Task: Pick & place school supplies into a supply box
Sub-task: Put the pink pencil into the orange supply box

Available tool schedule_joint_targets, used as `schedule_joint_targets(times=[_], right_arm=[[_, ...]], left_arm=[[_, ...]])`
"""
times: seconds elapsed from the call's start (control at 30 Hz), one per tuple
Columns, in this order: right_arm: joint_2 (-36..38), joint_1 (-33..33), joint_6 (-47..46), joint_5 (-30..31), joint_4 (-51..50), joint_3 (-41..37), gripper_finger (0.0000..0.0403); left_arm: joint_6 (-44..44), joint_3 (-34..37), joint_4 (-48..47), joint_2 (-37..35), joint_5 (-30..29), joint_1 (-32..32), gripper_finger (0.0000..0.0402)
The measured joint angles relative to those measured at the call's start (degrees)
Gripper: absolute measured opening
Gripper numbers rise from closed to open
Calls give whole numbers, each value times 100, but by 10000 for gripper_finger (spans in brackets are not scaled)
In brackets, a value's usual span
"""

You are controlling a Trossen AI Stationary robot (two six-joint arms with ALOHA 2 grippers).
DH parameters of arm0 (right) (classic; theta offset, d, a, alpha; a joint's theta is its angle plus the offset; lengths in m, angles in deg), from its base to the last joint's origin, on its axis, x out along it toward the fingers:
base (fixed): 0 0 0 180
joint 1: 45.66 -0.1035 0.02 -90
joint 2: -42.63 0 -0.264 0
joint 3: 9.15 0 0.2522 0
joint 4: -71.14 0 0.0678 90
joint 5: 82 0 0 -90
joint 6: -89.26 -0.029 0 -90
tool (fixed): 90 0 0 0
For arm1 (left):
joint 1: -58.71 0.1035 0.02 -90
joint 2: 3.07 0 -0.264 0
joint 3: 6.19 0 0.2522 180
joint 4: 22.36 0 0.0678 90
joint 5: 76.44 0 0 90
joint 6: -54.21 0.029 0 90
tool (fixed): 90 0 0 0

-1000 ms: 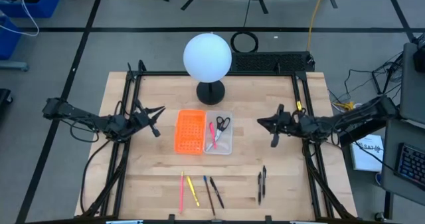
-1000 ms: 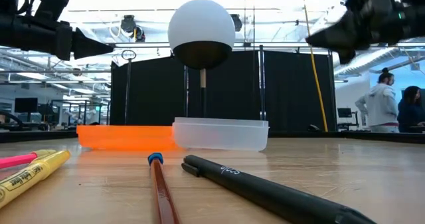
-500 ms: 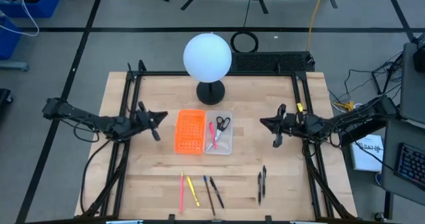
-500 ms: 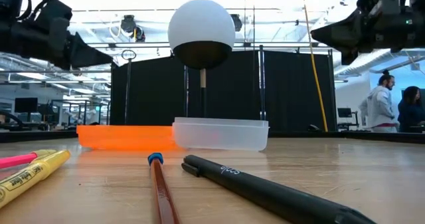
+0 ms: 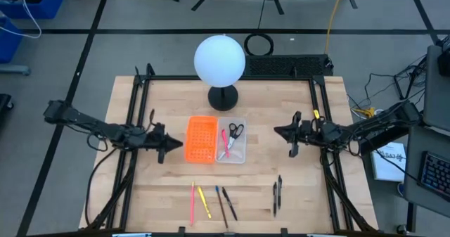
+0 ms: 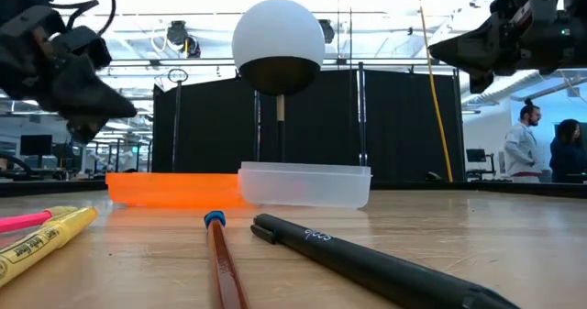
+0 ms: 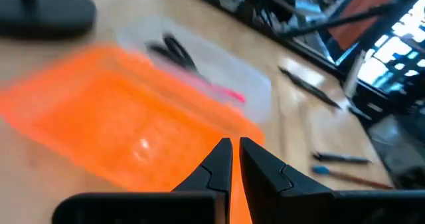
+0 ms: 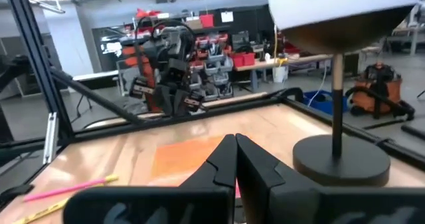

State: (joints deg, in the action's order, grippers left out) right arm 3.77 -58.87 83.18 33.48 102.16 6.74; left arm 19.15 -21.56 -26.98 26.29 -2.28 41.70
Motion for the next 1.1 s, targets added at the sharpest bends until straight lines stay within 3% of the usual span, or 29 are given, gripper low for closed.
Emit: schedule_joint_targets(times=[0.17, 0.33, 0.5, 0.7, 0.83, 0.97, 1.1], right_arm=[[-82, -2, -50, -50, 2, -4, 0], [-87, -2, 238, -15, 31, -4, 0], [-87, -2, 189, -243, -16, -6, 0], [-87, -2, 312, -1043, 104, -7, 0], [-84, -2, 755, -1230, 432, -11, 0], [-87, -2, 834, -1228, 491, -11, 0], [-87, -2, 872, -1230, 706, -11, 0]], left_arm=[[-619, -713, -493, 718, -39, -626, 14], [-1187, -2236, -2234, 1959, -687, -1203, 8], [-2249, -3608, -3633, 3369, -839, -1570, 5], [-4017, -4911, -5236, 4862, -156, -1902, 6], [-5296, -5576, -5914, 5590, 10, -2038, 6], [-5750, -6073, -5892, 6202, 21, -2099, 17], [-5895, -6718, -5885, 6986, 495, -2052, 5]])
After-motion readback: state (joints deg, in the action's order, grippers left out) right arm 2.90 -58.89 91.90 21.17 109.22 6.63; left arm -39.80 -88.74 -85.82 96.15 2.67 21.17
